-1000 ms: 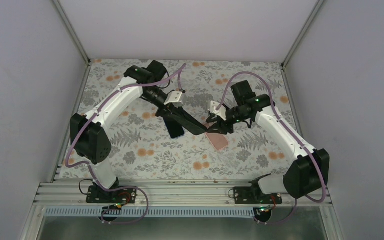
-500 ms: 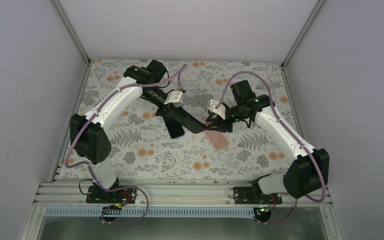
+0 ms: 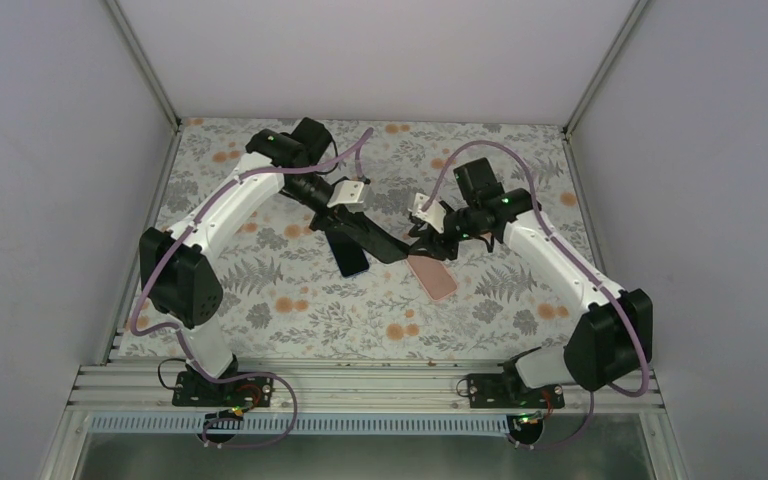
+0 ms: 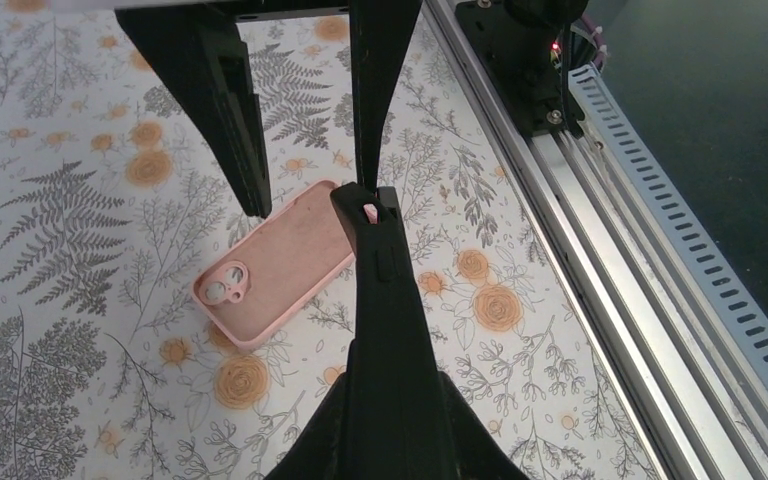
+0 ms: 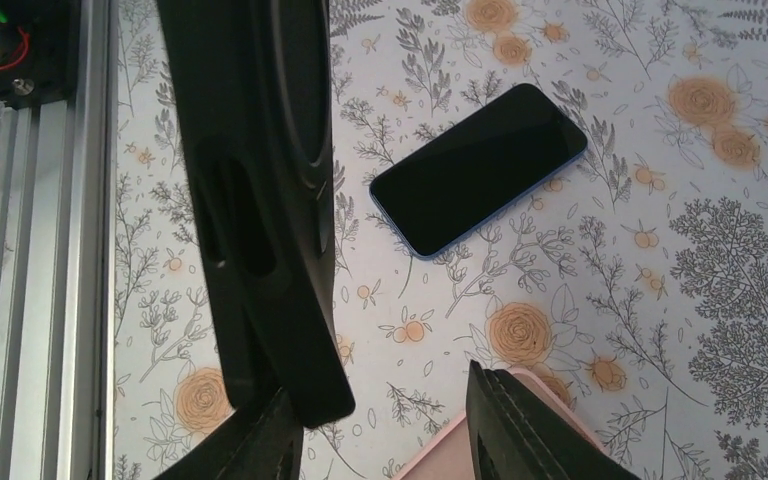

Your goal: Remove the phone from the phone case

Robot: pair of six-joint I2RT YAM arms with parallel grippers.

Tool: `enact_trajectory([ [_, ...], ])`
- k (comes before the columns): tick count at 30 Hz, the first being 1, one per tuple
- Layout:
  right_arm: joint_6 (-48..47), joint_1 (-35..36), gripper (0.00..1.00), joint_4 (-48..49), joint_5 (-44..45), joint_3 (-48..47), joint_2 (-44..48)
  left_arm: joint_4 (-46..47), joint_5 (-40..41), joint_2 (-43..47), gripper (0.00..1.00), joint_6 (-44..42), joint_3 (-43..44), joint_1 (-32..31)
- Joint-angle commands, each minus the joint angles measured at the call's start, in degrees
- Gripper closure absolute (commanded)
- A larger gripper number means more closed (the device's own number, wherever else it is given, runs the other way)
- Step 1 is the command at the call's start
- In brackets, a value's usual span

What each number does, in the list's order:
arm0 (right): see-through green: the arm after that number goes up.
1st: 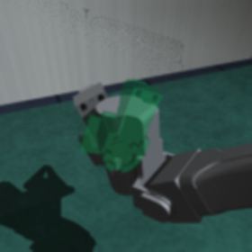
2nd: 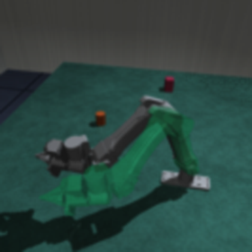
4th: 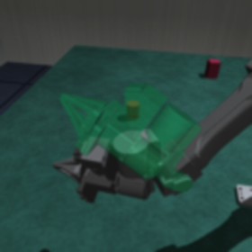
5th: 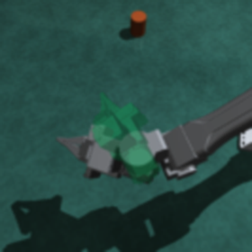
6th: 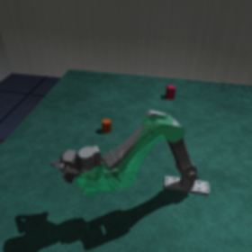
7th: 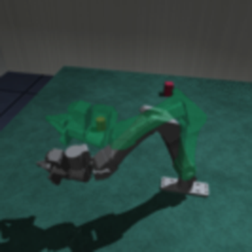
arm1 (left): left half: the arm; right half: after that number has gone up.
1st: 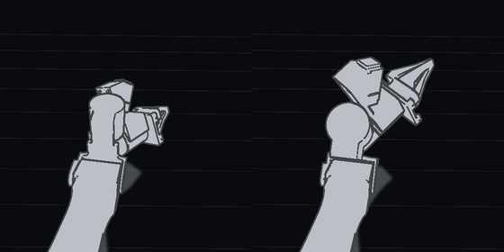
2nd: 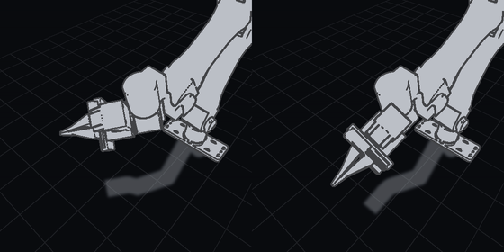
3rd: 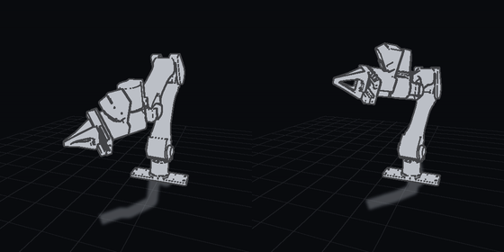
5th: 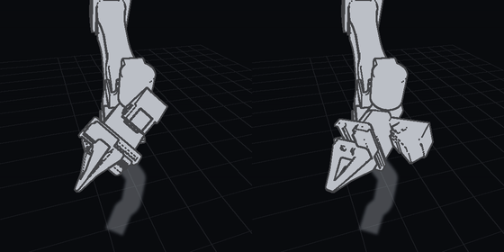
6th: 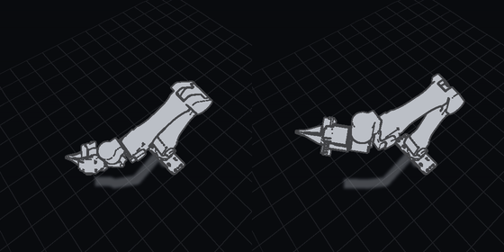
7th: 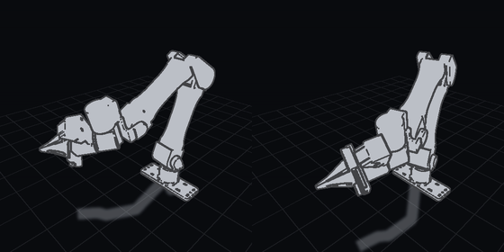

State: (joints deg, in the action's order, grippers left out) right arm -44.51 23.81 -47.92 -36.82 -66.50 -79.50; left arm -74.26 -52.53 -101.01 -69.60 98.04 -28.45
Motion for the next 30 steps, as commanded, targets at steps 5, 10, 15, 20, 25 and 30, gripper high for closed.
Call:
enact_trajectory([
  [5,5.62,3.55,0.53,12.24,6.39,-7.26,-4.28,-3.52,-20.41,-1.32,0.98,-2.29,1.45,-3.90],
  [10,7.15,3.76,0.45,11.42,-0.02,-13.51,-7.05,-3.52,-21.37,-2.35,0.98,-2.64,1.26,-3.92],
  [15,6.34,5.07,0.42,6.81,-8.56,-20.41,-12.06,-3.45,-22.02,-4.17,0.98,-2.59,3.40,-3.66],
  [20,8.83,9.06,0.43,10.25,-14.33,-19.80,-15.19,-3.48,-24.58,-7.12,0.98,-1.82,7.12,-3.44],
  [25,10.86,9.43,0.43,12.67,-22.70,-19.01,-18.07,-3.46,-25.28,-8.36,0.98,-1.76,8.50,-3.31],
  [30,11.97,9.74,0.79,12.15,-25.13,-21.03,-21.21,-3.38,-24.81,-9.16,0.98,-1.10,9.94,-2.39],
])
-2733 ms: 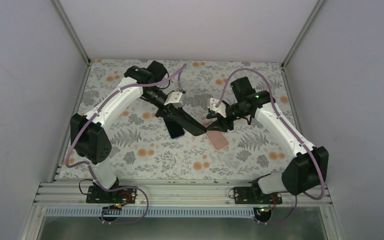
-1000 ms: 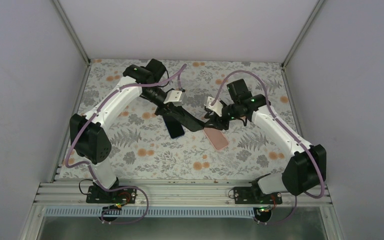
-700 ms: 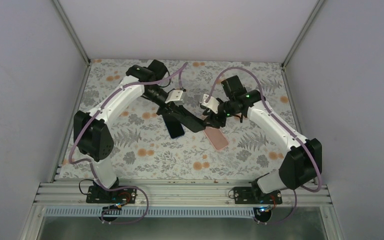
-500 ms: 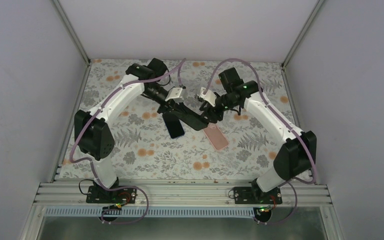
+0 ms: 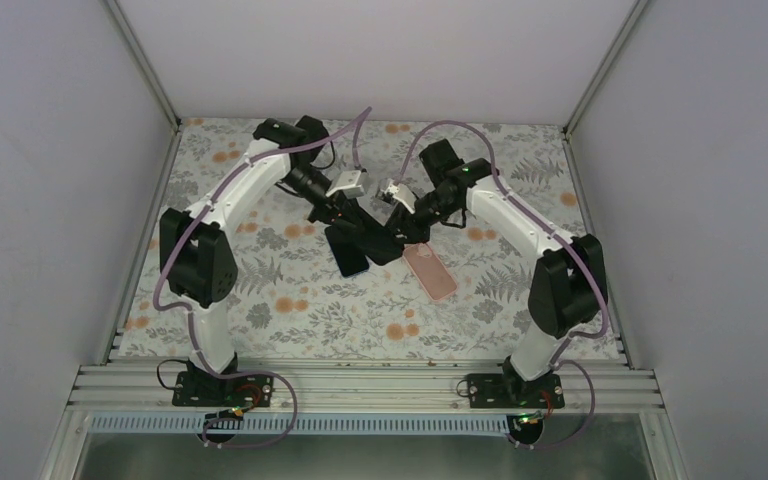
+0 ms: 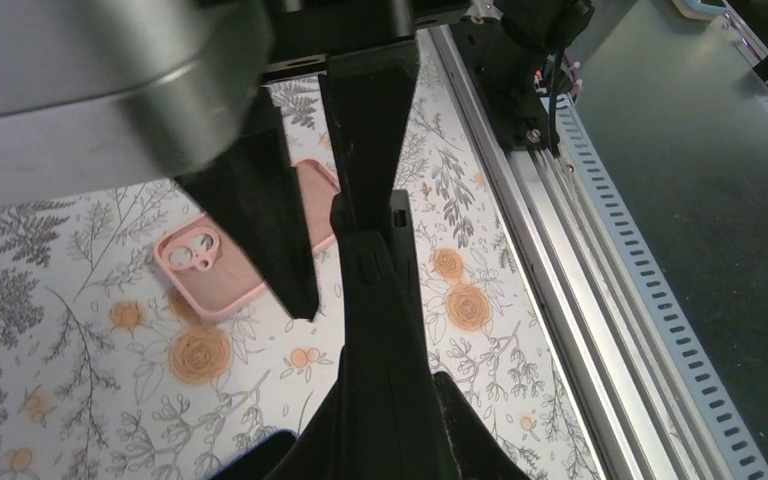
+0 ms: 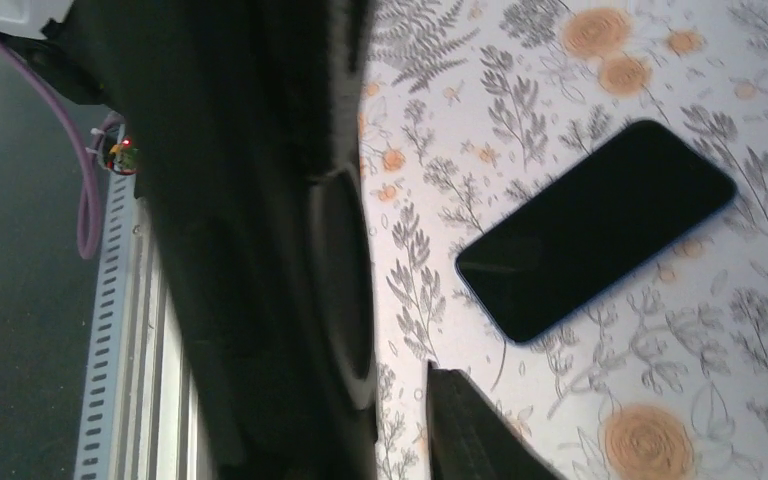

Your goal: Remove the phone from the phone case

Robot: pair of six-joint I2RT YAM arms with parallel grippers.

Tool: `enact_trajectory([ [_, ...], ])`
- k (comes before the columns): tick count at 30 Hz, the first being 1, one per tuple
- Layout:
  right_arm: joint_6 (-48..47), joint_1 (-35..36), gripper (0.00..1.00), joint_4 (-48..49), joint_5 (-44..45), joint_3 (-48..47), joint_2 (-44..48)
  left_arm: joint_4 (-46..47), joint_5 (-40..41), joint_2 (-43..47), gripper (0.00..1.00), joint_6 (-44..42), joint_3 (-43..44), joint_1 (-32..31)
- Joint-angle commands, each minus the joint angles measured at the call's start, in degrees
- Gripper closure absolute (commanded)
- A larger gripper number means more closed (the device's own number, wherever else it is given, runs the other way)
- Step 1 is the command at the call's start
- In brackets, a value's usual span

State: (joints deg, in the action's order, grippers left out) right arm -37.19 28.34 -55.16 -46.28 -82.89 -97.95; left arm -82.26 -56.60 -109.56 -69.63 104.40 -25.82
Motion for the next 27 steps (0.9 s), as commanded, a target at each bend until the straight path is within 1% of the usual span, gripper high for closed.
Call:
enact_trajectory([
  [1,4.73,4.99,0.87,18.94,-15.36,-4.99,-2.98,4.98,-19.92,-0.62,0.98,-0.54,3.83,-4.67],
  [2,4.66,4.39,0.94,18.68,-15.48,-5.07,-2.71,5.28,-19.41,-0.29,0.98,-0.37,3.95,-3.86],
  [3,5.33,3.53,0.96,19.16,-15.55,-4.59,-2.11,6.26,-18.92,0.44,0.98,0.36,3.86,-2.89],
  [4,5.41,2.54,0.96,19.25,-15.82,-4.00,-1.46,8.53,-18.30,1.56,0.94,2.32,3.16,-1.75],
  [5,5.27,1.53,0.96,19.09,-15.76,-3.49,-0.54,11.23,-16.63,2.84,0.88,4.57,2.57,-0.81],
  [6,5.04,0.43,0.96,18.64,-15.37,-2.94,0.43,14.42,-14.31,4.23,0.77,7.12,1.66,-0.05],
  [8,4.35,-1.74,0.96,17.47,-14.48,-1.77,2.11,21.94,-10.05,8.04,0.43,12.62,-1.45,1.68],
  [9,3.99,-2.85,0.96,16.73,-14.07,-1.41,3.72,25.08,-8.63,10.16,0.33,14.29,-3.02,2.33],
  [10,2.64,-4.28,0.96,15.21,-13.44,-1.17,4.58,27.38,-7.13,12.52,0.26,15.06,-4.07,2.84],
  [12,0.75,-7.40,0.96,12.36,-12.65,-0.14,5.58,32.73,-1.76,15.51,0.15,19.27,-6.17,3.25],
  [14,0.83,-11.75,0.96,12.57,-14.11,2.26,6.66,38.04,3.79,18.36,0.04,22.36,-8.98,3.34],
  [15,1.19,-13.53,0.96,12.90,-14.22,3.00,6.60,41.86,6.00,20.18,0.01,24.81,-11.45,3.37],
  [17,2.68,-15.37,0.96,13.99,-13.11,2.81,5.50,52.15,10.03,24.82,0.01,28.66,-19.58,2.98],
  [18,5.40,-15.80,0.96,15.85,-12.18,2.50,4.84,60.28,12.92,26.84,0.01,30.77,-23.78,1.61],
  [20,12.24,-15.93,0.96,20.93,-9.89,1.37,3.45,72.81,20.84,29.01,0.01,35.06,-32.32,-1.77],
  [21,17.89,-15.94,0.96,24.55,-7.97,0.90,3.16,75.62,26.59,28.01,0.02,36.06,-33.22,-3.82],
  [23,27.02,-15.94,0.96,29.50,-4.77,-1.89,0.25,82.02,34.11,24.99,0.03,36.46,-34.76,-7.70],
  [24,30.88,-15.88,0.96,30.81,-3.25,-3.84,-1.20,84.57,37.25,23.22,0.04,36.05,-34.93,-9.42],
  [26,36.41,-15.88,0.96,31.48,0.35,-7.14,-4.24,90.10,47.03,19.33,0.05,35.67,-34.40,-13.35],
  [27,39.21,-16.05,0.96,32.07,2.17,-8.06,-5.47,92.89,49.91,17.37,0.05,35.70,-33.93,-14.44],
])
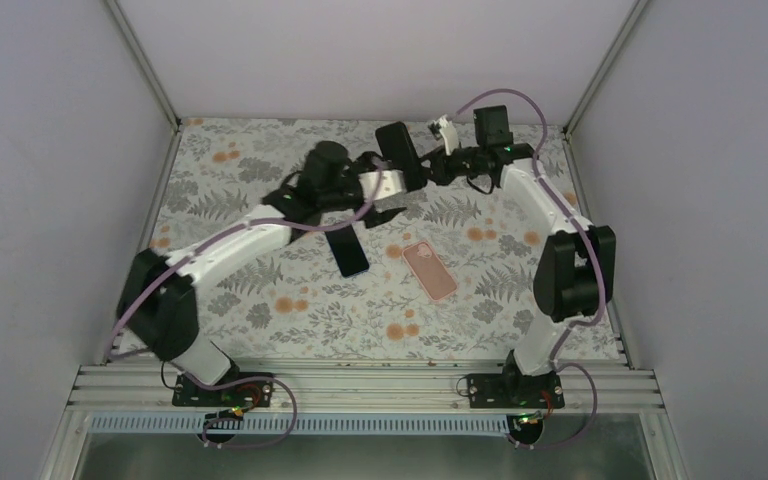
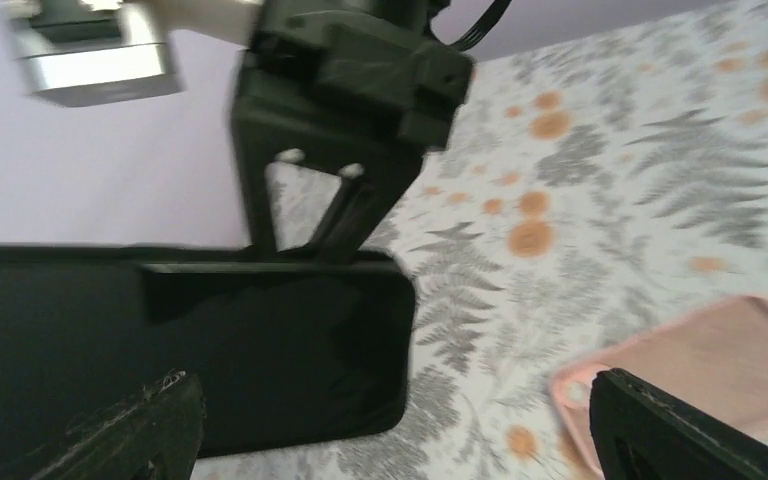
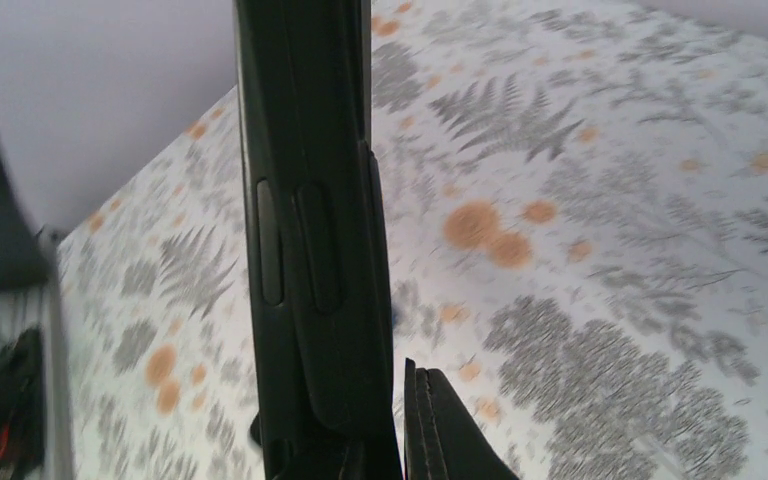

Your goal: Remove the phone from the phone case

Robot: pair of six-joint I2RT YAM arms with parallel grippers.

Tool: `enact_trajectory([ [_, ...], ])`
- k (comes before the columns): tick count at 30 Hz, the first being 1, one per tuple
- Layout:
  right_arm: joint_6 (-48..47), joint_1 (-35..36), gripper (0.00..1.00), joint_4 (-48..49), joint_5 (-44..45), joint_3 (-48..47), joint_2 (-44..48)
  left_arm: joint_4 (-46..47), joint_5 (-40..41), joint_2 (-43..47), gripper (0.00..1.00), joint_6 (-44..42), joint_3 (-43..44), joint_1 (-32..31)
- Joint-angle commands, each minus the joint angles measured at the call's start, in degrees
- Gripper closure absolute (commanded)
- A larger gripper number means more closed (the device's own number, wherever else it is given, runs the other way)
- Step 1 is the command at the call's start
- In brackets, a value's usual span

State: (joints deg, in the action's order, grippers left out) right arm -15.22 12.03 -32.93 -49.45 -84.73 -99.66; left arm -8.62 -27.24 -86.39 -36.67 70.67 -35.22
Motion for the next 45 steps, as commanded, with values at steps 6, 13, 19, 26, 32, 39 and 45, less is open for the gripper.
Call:
enact_trajectory([
  [6,26.01,0.11,0.96,11.73,8.61,-10.20,-8.21,30.02,32.95,-13.97,0.05,6.52,2.80,-7.86],
  [13,27.43,0.48,0.96,12.01,6.02,-12.48,-10.12,35.13,39.58,-18.12,0.06,8.04,3.11,-7.95],
  [19,29.00,0.54,0.96,13.35,4.41,-11.53,-9.75,35.31,38.72,-20.39,0.08,8.15,3.61,-8.02],
  [26,28.79,0.66,0.96,13.38,4.13,-11.77,-9.05,35.11,40.44,-21.17,0.09,8.46,4.24,-7.90],
  [32,28.59,0.96,0.96,13.56,3.89,-10.70,-7.86,34.52,42.22,-22.81,0.11,8.57,6.27,-6.99],
  [39,29.53,2.35,0.96,13.96,3.18,-10.40,-6.16,32.22,42.88,-25.49,0.14,8.24,9.44,-6.32],
  [45,28.56,2.83,0.97,12.90,4.17,-8.88,-3.94,33.23,46.78,-25.16,0.21,7.97,9.42,-4.19],
])
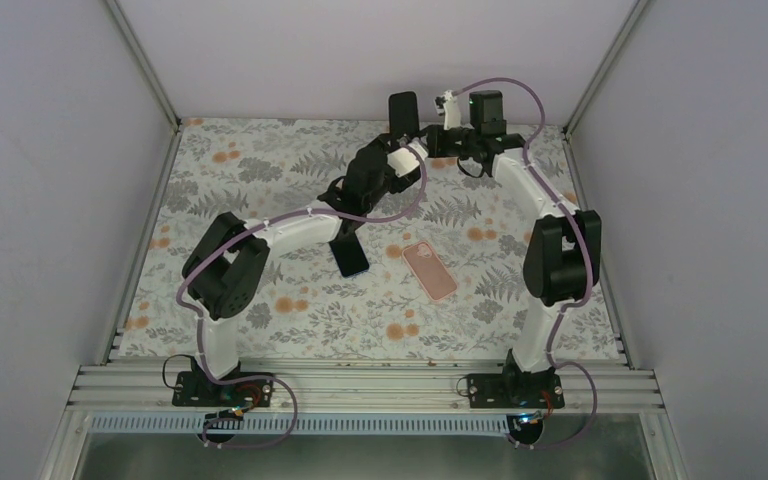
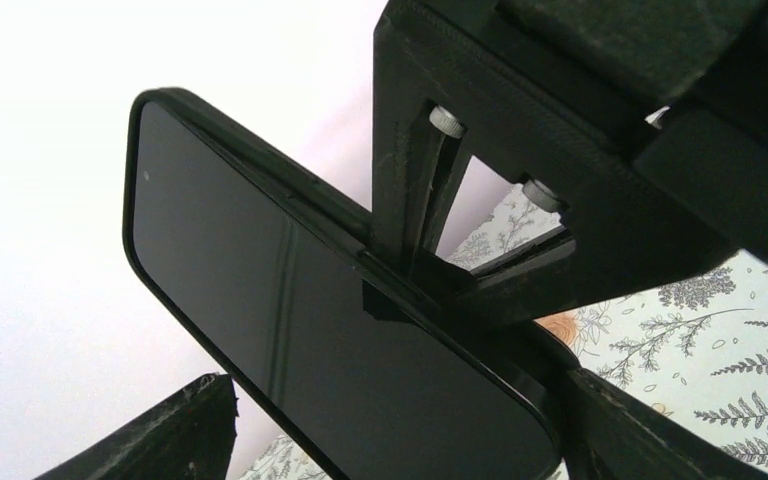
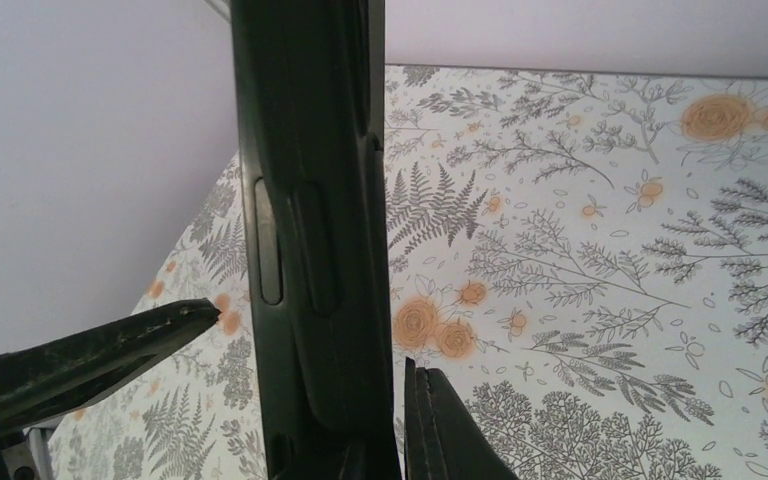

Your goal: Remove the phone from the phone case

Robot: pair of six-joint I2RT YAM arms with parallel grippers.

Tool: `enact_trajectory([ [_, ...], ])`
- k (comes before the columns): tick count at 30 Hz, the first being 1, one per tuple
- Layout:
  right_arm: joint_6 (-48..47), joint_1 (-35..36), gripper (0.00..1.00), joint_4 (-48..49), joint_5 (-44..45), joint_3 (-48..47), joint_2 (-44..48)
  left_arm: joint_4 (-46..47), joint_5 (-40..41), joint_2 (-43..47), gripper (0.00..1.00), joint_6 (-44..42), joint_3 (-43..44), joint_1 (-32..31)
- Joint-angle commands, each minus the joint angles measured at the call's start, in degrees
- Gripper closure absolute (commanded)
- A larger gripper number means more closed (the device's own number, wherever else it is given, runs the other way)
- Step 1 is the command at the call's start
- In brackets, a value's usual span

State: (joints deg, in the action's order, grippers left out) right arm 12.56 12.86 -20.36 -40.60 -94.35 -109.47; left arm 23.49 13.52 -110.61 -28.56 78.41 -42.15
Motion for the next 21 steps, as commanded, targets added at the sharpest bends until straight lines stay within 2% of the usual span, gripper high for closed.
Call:
enact_trajectory([
  [1,0.39,2.00,0.97,0.01,-4.55,1.25,6.14,1.31,6.77,-0.85,0.22,-0.78,1.97,3.27],
  [3,-0.49,1.86,0.97,-0.39,-4.38,2.20,6.75,1.85,8.75,-0.90,0.26,-2.03,2.53,4.65],
  [10,-0.30,1.80,0.97,0.78,-4.49,5.64,8.82,10.45,13.69,-0.38,0.26,-6.73,-0.10,9.17],
  [13,0.00,2.10,0.97,0.89,-4.35,6.22,7.82,16.96,14.00,-0.26,0.26,-10.07,-1.27,9.77],
  [21,1.64,2.45,0.97,1.81,-4.93,4.45,5.01,26.91,13.84,-0.34,0.26,-15.59,-1.39,10.11],
])
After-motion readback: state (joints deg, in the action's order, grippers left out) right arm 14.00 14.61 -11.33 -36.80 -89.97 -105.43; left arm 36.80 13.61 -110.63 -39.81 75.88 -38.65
